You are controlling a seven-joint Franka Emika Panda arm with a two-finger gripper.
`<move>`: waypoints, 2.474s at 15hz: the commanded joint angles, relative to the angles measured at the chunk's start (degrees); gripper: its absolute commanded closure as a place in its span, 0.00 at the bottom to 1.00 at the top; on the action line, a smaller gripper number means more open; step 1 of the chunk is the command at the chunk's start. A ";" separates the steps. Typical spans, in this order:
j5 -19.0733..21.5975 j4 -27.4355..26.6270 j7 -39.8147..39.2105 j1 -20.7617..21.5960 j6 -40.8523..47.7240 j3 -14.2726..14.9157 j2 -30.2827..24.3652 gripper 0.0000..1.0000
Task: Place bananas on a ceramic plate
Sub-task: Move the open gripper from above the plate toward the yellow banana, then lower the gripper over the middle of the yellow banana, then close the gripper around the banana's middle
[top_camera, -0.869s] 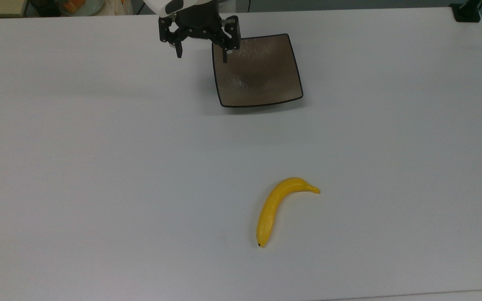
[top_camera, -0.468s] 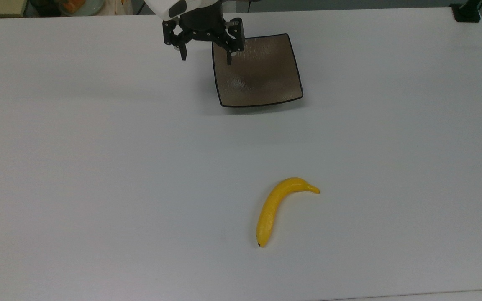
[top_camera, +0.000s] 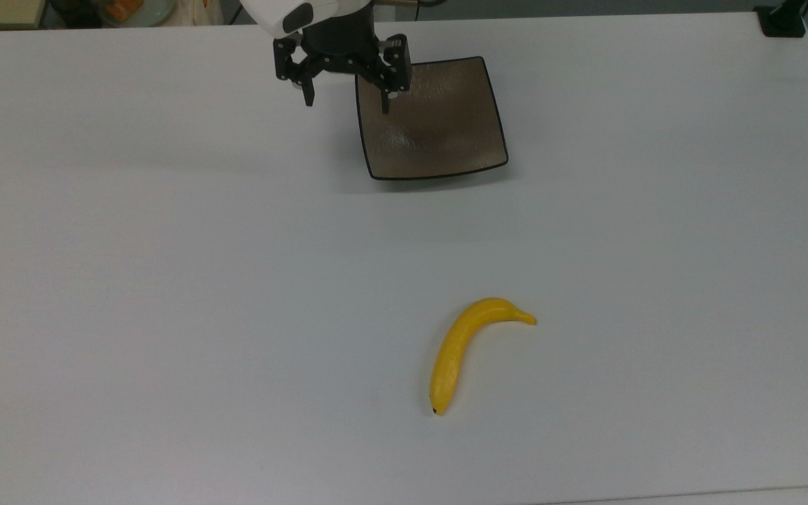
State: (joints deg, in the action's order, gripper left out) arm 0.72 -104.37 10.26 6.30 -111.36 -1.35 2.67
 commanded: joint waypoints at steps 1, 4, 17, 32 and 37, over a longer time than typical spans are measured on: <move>1.12 1.27 8.35 0.82 -6.83 -0.06 2.86 0.00; 0.95 3.73 14.59 1.17 -11.94 -1.11 6.37 0.00; -5.37 19.01 37.97 6.52 -25.22 -1.37 27.98 0.00; -15.75 24.48 49.51 9.70 -37.70 -1.11 41.98 0.41; -15.75 24.39 49.33 9.43 -39.11 -1.11 41.89 0.74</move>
State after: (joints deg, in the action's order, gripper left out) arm -13.83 -81.04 58.08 15.37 -149.35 -2.89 43.57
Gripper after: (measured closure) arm 0.678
